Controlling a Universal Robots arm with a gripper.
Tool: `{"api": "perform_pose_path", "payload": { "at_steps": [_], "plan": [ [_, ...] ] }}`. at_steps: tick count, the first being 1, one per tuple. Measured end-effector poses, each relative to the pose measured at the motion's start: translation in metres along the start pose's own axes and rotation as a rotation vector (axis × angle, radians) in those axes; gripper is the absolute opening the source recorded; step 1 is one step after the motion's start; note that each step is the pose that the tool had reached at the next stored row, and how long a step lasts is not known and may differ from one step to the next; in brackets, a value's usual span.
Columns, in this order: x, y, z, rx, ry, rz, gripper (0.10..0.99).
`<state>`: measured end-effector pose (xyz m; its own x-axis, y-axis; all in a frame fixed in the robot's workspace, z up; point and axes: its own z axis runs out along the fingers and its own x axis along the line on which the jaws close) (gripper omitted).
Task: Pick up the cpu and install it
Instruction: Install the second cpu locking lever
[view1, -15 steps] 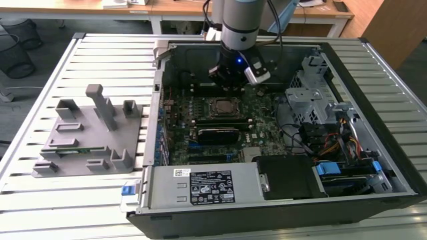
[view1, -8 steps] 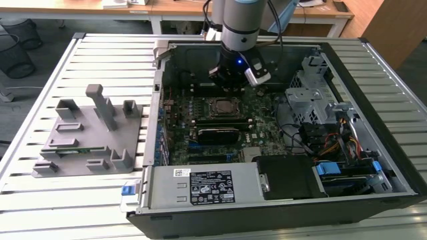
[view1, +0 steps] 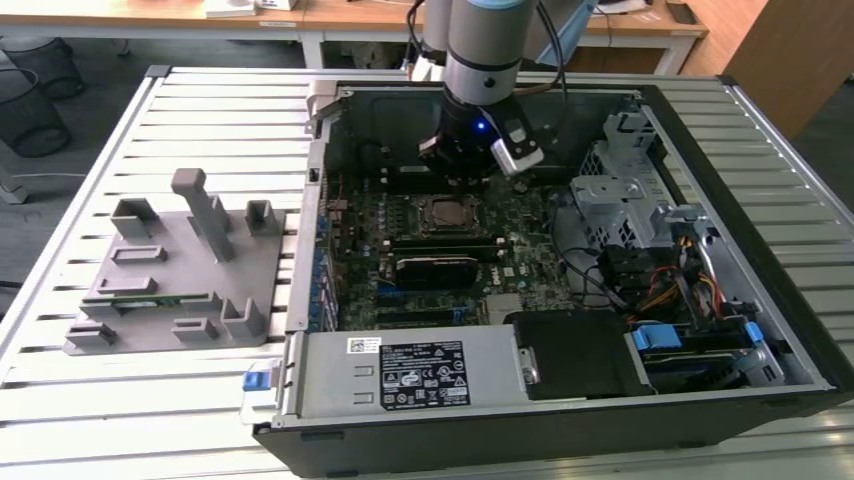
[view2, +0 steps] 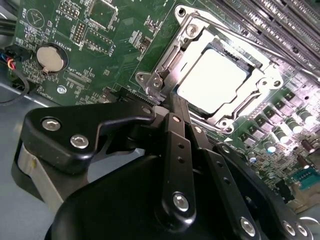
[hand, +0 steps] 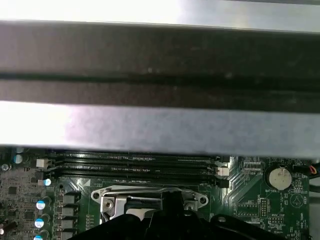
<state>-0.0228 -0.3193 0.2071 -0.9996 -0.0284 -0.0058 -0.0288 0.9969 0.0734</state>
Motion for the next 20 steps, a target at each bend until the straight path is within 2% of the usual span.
{"api": "perform_pose_path", "payload": {
  "at_steps": [9,12,17,20],
  "plan": [
    [0.0002,-0.007,-0.0018,0.0,0.0001,0.0,0.106],
    [0.0002,-0.0069,-0.0073,0.0,-0.0001,0.0,0.106],
    [0.0001,-0.0056,-0.0245,0.0,0.0,0.0,0.106],
    [0.0,-0.0066,-0.0275,0.0,-0.0001,0.0,0.106]
  ]
}}
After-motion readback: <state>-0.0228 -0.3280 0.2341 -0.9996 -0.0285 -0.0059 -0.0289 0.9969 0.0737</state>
